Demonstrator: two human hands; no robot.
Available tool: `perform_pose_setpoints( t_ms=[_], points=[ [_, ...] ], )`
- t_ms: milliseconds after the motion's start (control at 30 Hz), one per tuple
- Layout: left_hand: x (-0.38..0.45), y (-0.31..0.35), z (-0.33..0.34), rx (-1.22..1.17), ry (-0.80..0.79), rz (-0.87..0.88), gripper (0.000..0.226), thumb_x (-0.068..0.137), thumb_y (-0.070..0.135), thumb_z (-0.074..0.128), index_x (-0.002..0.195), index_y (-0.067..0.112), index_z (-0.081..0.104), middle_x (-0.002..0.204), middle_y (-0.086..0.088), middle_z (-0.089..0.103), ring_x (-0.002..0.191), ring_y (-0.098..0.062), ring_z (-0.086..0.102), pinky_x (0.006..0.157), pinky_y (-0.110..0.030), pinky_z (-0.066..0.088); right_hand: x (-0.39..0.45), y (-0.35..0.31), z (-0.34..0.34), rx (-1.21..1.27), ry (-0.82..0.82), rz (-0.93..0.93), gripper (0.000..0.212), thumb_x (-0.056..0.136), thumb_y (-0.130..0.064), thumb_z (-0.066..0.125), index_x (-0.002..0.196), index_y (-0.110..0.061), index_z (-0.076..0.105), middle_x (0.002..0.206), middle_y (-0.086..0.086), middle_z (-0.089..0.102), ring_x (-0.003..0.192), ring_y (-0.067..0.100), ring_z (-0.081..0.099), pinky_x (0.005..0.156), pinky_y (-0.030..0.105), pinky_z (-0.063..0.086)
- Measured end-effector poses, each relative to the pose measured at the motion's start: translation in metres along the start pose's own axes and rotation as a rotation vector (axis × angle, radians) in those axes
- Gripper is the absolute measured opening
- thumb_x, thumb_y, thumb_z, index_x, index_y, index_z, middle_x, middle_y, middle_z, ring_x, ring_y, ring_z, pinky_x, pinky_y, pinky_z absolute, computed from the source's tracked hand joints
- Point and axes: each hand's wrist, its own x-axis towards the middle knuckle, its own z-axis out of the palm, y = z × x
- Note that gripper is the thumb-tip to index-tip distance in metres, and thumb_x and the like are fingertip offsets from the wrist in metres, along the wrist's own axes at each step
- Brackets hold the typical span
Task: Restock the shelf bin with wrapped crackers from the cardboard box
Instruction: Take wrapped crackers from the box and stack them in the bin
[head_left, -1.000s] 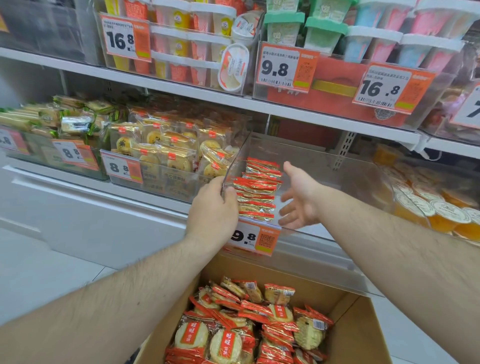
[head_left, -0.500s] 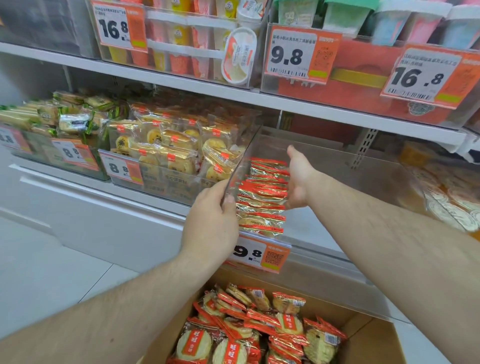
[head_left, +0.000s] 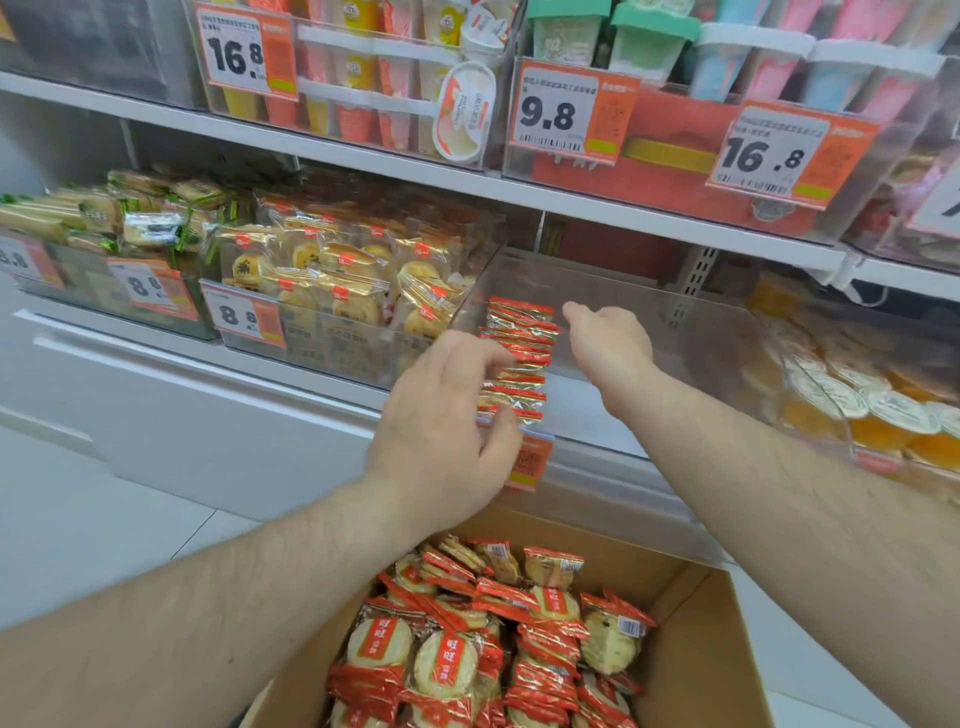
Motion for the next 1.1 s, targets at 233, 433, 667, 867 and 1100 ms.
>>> perform_pose_setpoints(
  t_ms=[233,433,667,867,1100],
  points=[
    [-0.023,0.015,0.017,-0.087,-0.365,0.024,0.016,0.079,0.023,0.052,0.093,0.02,0.06,0.085,0.013,0.053,0.079,-0.009,0.051,0.068,-0.031,0.047,-0.082,0.037,-0.016,-0.123,0.181,-0.669,0.024,0.08,-0.019,0.05,0.057,-0.013,0.05,0.053,-0.004,0.048,0.059,0.018,0.044,0.053,0.032,0.03],
    [-0.043,0.008,0.034,-0.136,-0.813,-0.132,0.016,0.073,0.032,0.048,0.087,0.031,0.055,0.093,0.006,0.066,0.088,-0.019,0.063,0.072,-0.038,0.053,-0.126,0.106,-0.003,-0.067,0.019,-0.869,0.022,0.074,-0.021,0.05,0.055,-0.011,0.052,0.053,-0.008,0.047,0.055,0.009,0.043,0.053,0.019,0.034],
    [-0.063,-0.02,0.062,0.033,-1.144,-0.307,0.029,0.087,0.022,0.056,0.116,0.026,0.06,0.108,0.009,0.061,0.1,-0.012,0.057,0.089,-0.034,0.05,-0.083,0.234,0.038,-0.728,-0.472,-0.095,0.016,0.082,-0.028,0.054,0.07,-0.02,0.056,0.073,-0.002,0.062,0.072,0.023,0.061,0.06,0.028,0.049],
    [-0.079,-0.043,0.079,0.025,-1.232,-0.449,0.022,0.091,0.019,0.053,0.111,0.026,0.058,0.108,0.008,0.065,0.066,0.0,0.056,0.057,-0.011,0.045,-0.073,0.302,0.073,-0.797,-0.528,0.165,0.059,0.082,-0.024,0.056,0.14,-0.028,0.045,0.115,0.004,0.067,0.107,0.028,0.063,0.086,0.038,0.055],
    [-0.088,-0.052,0.089,-0.04,-1.267,-0.665,0.023,0.091,0.018,0.051,0.112,0.025,0.055,0.089,-0.005,0.069,0.064,-0.021,0.058,0.058,-0.033,0.048,-0.067,0.328,0.084,-0.614,-0.317,0.281,0.021,0.09,-0.006,0.054,0.101,-0.022,0.06,0.108,0.004,0.064,0.099,0.023,0.061,0.079,0.028,0.047]
  ],
)
